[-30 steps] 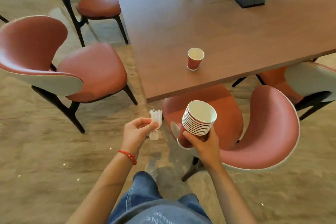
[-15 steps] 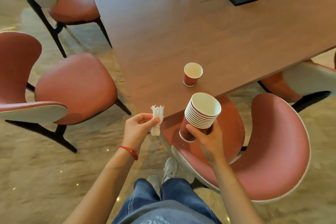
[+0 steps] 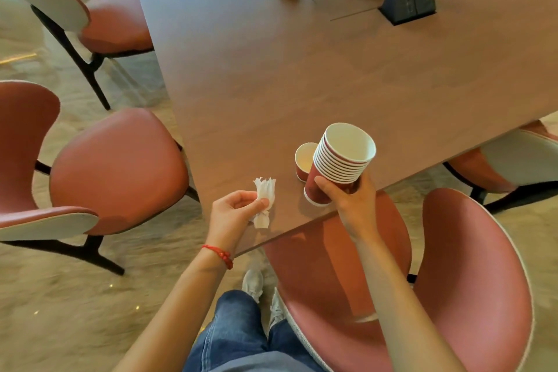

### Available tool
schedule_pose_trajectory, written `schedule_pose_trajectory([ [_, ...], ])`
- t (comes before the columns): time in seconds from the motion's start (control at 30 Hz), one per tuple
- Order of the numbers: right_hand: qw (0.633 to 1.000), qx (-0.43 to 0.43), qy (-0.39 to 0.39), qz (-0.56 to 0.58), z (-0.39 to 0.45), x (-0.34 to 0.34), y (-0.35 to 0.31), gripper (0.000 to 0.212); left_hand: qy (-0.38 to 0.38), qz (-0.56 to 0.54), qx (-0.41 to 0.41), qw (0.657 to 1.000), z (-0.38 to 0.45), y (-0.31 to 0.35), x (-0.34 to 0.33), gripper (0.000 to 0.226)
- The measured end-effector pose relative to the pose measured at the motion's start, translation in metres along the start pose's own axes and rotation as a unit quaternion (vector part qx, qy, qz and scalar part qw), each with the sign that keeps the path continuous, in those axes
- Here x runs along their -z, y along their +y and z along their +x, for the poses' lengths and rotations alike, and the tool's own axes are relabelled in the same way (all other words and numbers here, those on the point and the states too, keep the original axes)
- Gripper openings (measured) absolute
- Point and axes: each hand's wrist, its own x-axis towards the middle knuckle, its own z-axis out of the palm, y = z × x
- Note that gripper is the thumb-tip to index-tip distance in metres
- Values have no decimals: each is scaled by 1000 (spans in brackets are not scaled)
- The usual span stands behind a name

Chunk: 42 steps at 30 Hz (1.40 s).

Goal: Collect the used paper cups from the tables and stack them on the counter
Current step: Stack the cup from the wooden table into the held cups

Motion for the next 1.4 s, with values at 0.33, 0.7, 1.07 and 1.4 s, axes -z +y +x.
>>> schedule_pose_trajectory([
  [0.33, 1000, -8, 27, -11, 71, -23, 4, 58, -30, 24, 18, 999, 52, 15, -8, 9],
  [0.7, 998, -16, 12, -56, 82, -37, 32, 64, -30, 34, 45, 998, 68, 6, 6, 9],
  [1.07, 995, -48, 38, -81, 77, -48, 67, 63, -35, 28, 58, 997, 80, 3, 14, 10],
  [1.4, 987, -119, 60, -90, 69, -57, 96, 78, -42, 22, 67, 997, 85, 0, 21, 13],
])
